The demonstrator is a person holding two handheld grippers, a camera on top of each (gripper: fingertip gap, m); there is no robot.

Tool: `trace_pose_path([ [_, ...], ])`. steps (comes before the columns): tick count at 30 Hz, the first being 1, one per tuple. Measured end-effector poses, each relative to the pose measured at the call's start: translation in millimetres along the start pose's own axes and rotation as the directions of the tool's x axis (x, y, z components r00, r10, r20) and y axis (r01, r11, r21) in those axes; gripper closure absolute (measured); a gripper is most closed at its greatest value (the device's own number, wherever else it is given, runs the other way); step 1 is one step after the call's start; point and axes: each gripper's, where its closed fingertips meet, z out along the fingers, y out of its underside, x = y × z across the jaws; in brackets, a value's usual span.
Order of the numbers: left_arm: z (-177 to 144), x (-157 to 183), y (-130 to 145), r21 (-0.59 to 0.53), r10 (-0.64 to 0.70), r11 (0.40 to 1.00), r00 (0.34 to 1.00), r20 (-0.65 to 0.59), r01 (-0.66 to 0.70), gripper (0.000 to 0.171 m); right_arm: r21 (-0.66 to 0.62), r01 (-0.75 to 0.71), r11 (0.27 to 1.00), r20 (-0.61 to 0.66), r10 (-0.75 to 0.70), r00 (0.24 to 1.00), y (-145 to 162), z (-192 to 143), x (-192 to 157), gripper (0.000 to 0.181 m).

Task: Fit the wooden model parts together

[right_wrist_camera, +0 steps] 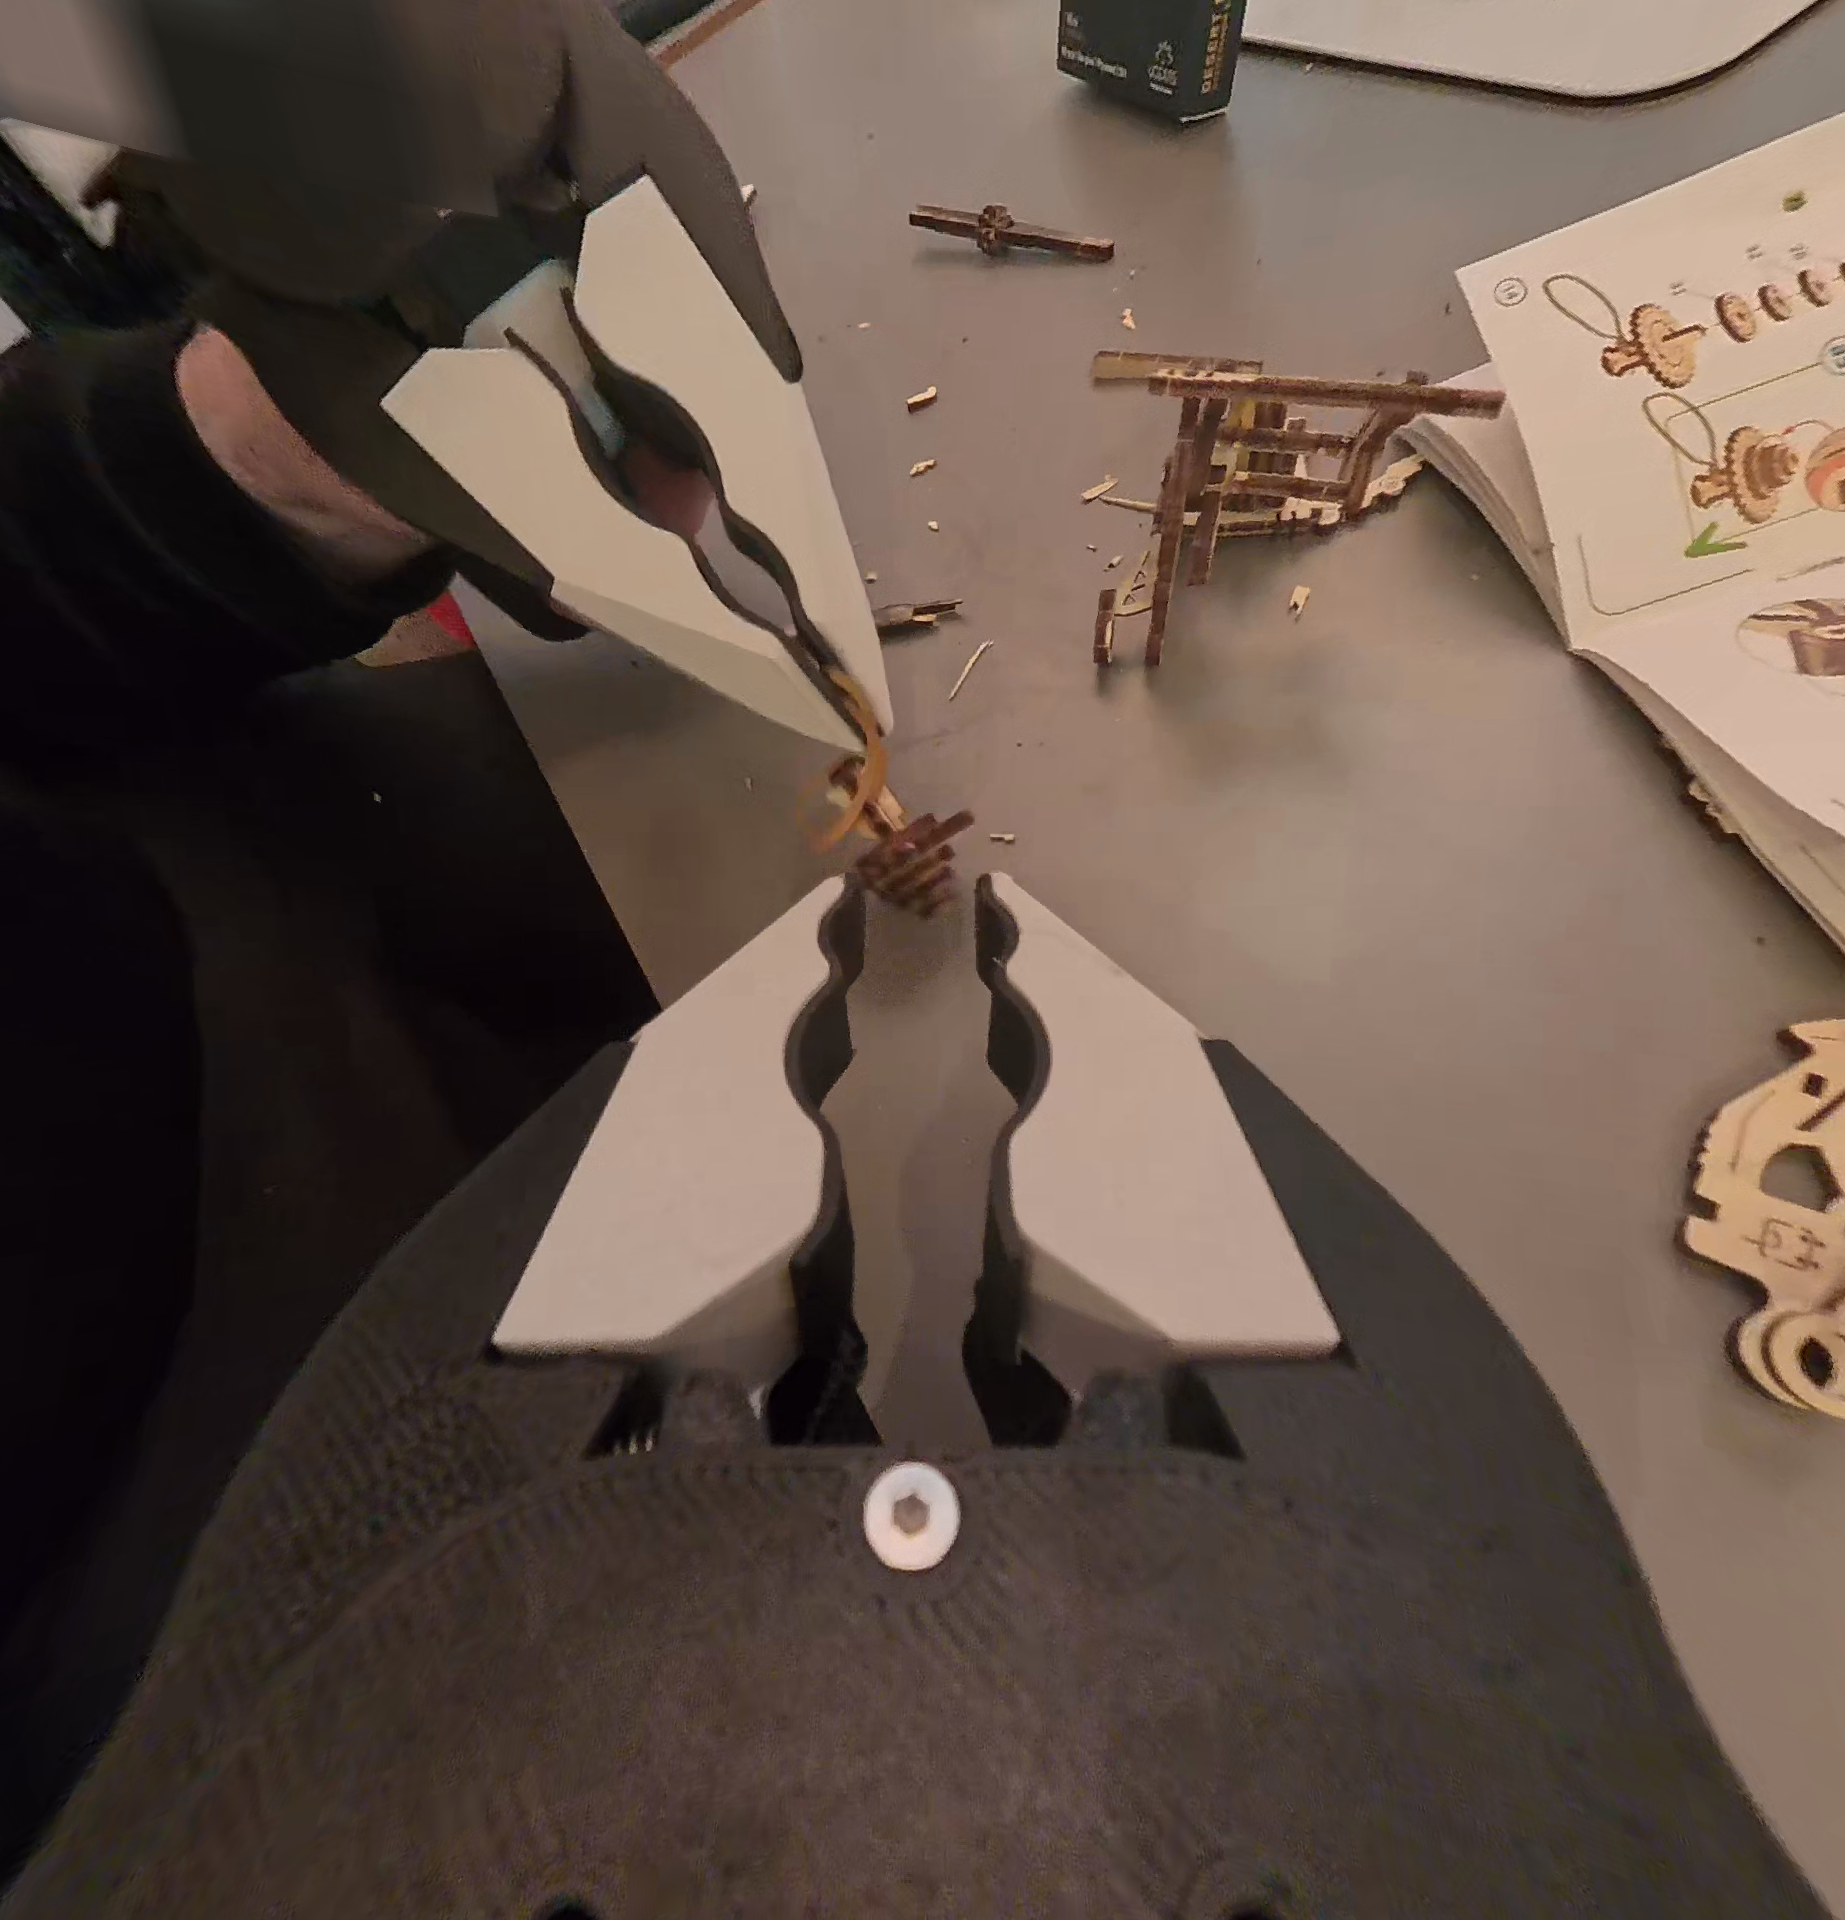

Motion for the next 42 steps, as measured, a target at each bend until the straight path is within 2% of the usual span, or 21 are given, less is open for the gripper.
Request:
trace_pose_path([
  [4, 0.0, -3.5, -4.4, 0.046, -0.066, 0.997, 0.997, -0.028, 0.067, 0.171, 0.010, 0.008, 1.000, -0.020, -0.008, 1.000, 4.5, -6.0, 4.0, 0.161],
  [12, -0.4, -12.3, 8.0, 0.040, -0.122, 0.992, 0.992, -0.013, 0.123, 0.170, 0.029, 0.023, 0.999, -0.043, -0.022, 0.999, 3.8, -5.4, 11.3, 0.158],
  [20, -8.6, -9.8, 16.4, 0.039, -0.114, 0.993, 0.993, -0.014, 0.115, 0.161, -0.003, 0.037, 0.999, -0.036, -0.037, 0.999, 6.9, 4.0, 5.6, 0.155],
  [29, -16.1, -12.8, 27.0, 0.043, -0.133, 0.990, 0.991, -0.004, 0.133, 0.158, 0.023, -0.099, 0.995, 0.014, 0.099, 0.995, 2.5, 3.0, 13.3, 0.153],
  [34, -14.3, -12.6, 35.0, 0.003, -0.104, 0.995, 0.995, 0.012, 0.104, 0.155, 0.044, -0.095, 0.994, 0.016, 0.094, 0.995, 1.1, 1.3, 13.1, 0.156],
  [42, -25.6, -18.8, 30.0, 0.079, -0.121, 0.990, 0.993, 0.010, 0.119, 0.154, 0.045, -0.065, 0.997, 0.009, 0.065, 0.998, 2.5, 1.7, 11.0, 0.164],
])
